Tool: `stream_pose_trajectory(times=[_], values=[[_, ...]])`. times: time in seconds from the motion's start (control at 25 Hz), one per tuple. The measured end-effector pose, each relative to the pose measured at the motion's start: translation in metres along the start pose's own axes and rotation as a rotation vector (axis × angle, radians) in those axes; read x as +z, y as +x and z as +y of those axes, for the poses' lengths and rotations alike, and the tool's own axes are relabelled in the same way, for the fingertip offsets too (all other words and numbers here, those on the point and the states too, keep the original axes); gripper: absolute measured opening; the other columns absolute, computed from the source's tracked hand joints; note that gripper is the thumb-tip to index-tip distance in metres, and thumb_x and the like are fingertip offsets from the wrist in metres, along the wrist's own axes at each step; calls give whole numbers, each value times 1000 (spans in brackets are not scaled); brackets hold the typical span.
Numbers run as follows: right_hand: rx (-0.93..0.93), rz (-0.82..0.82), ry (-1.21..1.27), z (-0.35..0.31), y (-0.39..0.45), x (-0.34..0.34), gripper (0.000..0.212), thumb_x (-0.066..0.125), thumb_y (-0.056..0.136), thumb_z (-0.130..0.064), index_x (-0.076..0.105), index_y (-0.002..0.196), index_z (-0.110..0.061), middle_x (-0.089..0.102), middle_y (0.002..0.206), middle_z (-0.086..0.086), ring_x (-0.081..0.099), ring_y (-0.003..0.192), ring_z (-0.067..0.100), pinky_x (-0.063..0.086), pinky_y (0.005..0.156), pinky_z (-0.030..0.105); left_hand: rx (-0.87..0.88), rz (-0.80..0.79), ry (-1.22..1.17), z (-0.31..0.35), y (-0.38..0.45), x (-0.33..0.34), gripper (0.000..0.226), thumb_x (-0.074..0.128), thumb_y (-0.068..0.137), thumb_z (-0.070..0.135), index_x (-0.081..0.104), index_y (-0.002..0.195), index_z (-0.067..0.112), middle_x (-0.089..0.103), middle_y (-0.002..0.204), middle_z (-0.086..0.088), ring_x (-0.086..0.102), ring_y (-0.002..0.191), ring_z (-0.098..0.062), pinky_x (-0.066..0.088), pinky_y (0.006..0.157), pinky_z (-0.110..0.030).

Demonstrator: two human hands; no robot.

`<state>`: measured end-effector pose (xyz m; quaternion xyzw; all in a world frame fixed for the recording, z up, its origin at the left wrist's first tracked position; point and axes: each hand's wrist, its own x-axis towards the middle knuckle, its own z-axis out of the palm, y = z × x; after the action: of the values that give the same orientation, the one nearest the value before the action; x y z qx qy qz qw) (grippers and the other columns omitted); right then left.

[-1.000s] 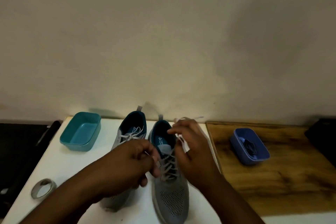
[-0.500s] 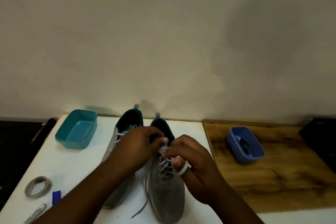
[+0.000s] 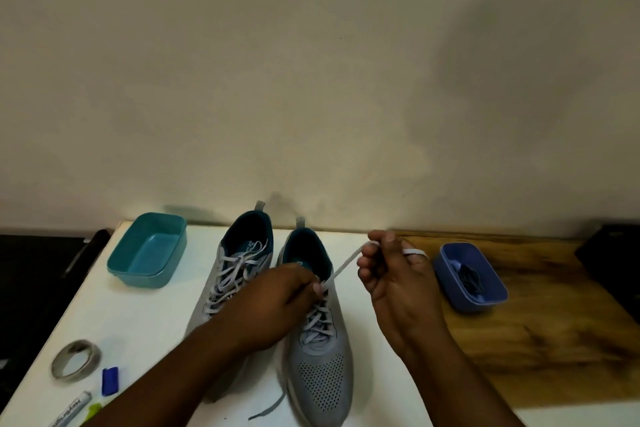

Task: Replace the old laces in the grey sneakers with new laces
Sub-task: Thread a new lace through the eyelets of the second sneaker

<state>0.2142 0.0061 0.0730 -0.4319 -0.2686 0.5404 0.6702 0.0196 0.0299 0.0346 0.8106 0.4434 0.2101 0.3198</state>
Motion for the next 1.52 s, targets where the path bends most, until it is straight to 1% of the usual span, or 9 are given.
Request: stream_pose_trajectory(times=[0.12,0.24,0.44,0.64,0.96,1.16,1.36,1.44,1.52], values=[[151,-1,118,11,10,-7,40,66,95,-13,53,132,-4,72,115,15,73,105,23,59,94,36,6,64,52,-6,-4,8,23,51,100,51,64,89,35,57,86,17,56,81,1,47,71,-24],[177,36,-867,33,4,-20,79,81,87,-26,34,150,-21,66,126,1,68,109,16,56,98,38,-47,215,9,-11,-1,14,21,55,98,50,67,89,36,55,89,18,54,83,2,45,73,-22],[-358,-282,-1394,50,-12,-8,28,62,99,-40,57,126,-35,57,117,-14,60,100,3,53,87,19,-82,239,19,-11,2,13,18,58,96,47,71,94,34,53,99,17,54,90,1,49,82,-25],[-309,-460,-1512,54,-6,-19,25,59,99,-39,57,122,-29,43,127,-12,49,111,3,49,96,22,-63,283,127,-13,0,13,20,58,96,48,72,95,34,55,99,18,54,88,1,46,79,-19],[-515,-160,-1641,34,-9,-12,16,56,101,-37,70,106,-30,58,108,-13,59,87,3,41,72,12,-89,325,-13,-16,6,14,14,67,92,44,76,93,34,59,85,15,56,80,1,42,73,-17],[121,11,-780,10,-4,-17,38,64,96,-36,56,66,-14,43,55,-5,36,55,13,31,55,31,-108,331,-70,-21,4,12,5,72,90,40,75,90,37,65,85,16,61,83,3,46,72,-14],[-260,206,-932,-12,-5,-21,55,65,96,-43,37,57,-17,33,51,-3,31,50,11,30,54,32,-94,320,-12,-23,4,13,7,71,91,41,74,88,35,63,86,15,59,80,1,51,74,-27],[-395,280,-1219,-6,0,-34,38,60,95,-48,55,70,-21,56,70,-5,48,61,13,41,60,33,-92,334,-23,-23,4,11,7,71,90,40,72,86,35,63,84,15,59,78,1,51,73,-26],[-330,247,-1563,11,1,-44,31,64,94,-48,64,115,-26,58,118,2,59,99,20,49,82,36,-80,315,-25,-22,1,12,9,70,91,42,73,87,34,63,85,16,59,79,2,51,73,-25]])
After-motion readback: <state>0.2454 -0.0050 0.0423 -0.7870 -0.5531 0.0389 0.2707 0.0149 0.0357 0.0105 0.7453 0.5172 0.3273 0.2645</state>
